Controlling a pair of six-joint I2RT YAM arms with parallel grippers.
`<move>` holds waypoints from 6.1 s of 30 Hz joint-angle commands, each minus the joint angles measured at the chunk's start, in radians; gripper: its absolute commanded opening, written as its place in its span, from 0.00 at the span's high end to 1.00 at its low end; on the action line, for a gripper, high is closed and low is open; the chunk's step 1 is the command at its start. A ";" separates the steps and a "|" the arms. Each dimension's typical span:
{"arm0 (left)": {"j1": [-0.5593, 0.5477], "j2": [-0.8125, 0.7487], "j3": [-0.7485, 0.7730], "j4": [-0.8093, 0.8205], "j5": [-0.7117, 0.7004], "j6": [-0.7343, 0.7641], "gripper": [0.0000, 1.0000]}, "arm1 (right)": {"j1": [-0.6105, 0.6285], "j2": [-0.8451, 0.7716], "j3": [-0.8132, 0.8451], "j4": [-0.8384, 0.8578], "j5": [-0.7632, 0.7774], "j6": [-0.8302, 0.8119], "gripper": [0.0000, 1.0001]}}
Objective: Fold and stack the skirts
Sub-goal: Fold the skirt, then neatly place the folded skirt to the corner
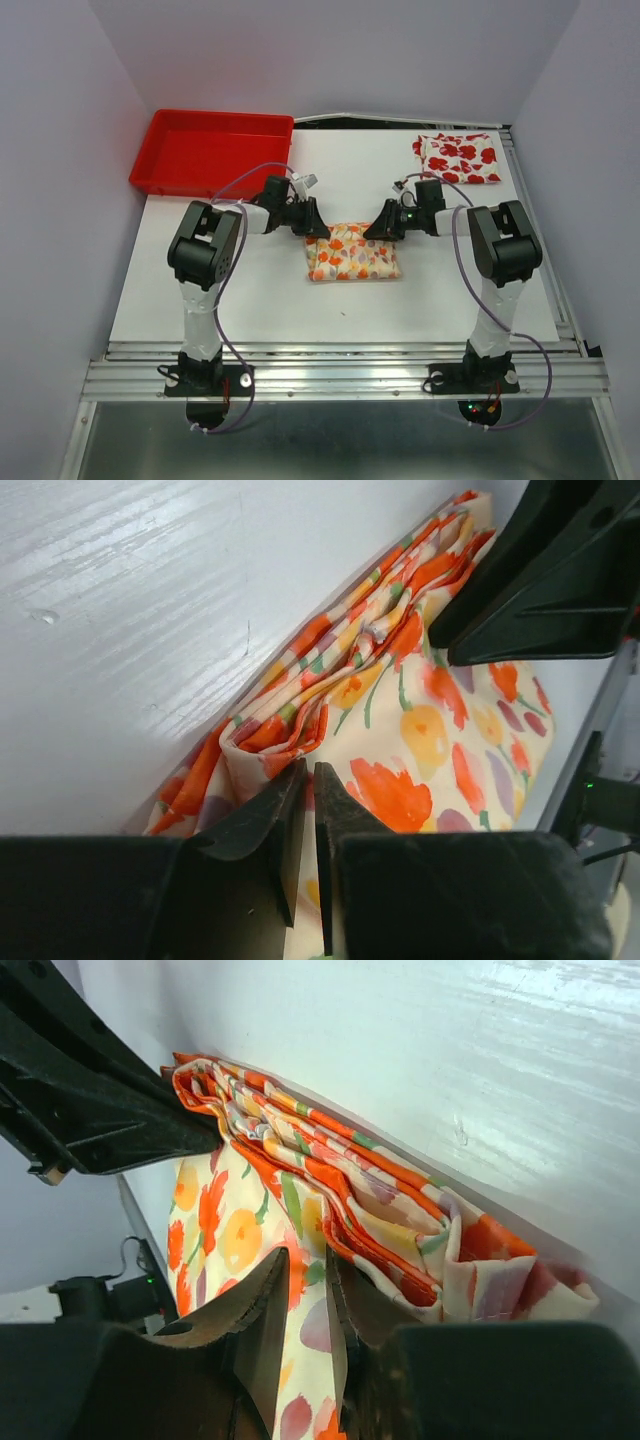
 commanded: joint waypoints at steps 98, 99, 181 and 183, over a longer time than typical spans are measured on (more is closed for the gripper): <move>-0.560 -0.241 0.008 -0.129 -0.477 0.999 1.00 | -0.221 -0.411 -0.543 0.304 -0.063 0.259 0.00; -0.548 -0.236 0.014 -0.132 -0.470 0.991 1.00 | -0.209 -0.385 -0.543 0.317 -0.063 0.264 0.00; -0.367 -0.546 -0.128 -0.333 -0.317 0.695 0.31 | -0.291 0.140 0.730 -0.102 0.339 -0.609 0.99; -0.365 -0.543 -0.128 -0.335 -0.312 0.697 0.31 | -0.301 0.158 0.774 -0.116 0.312 -0.626 0.99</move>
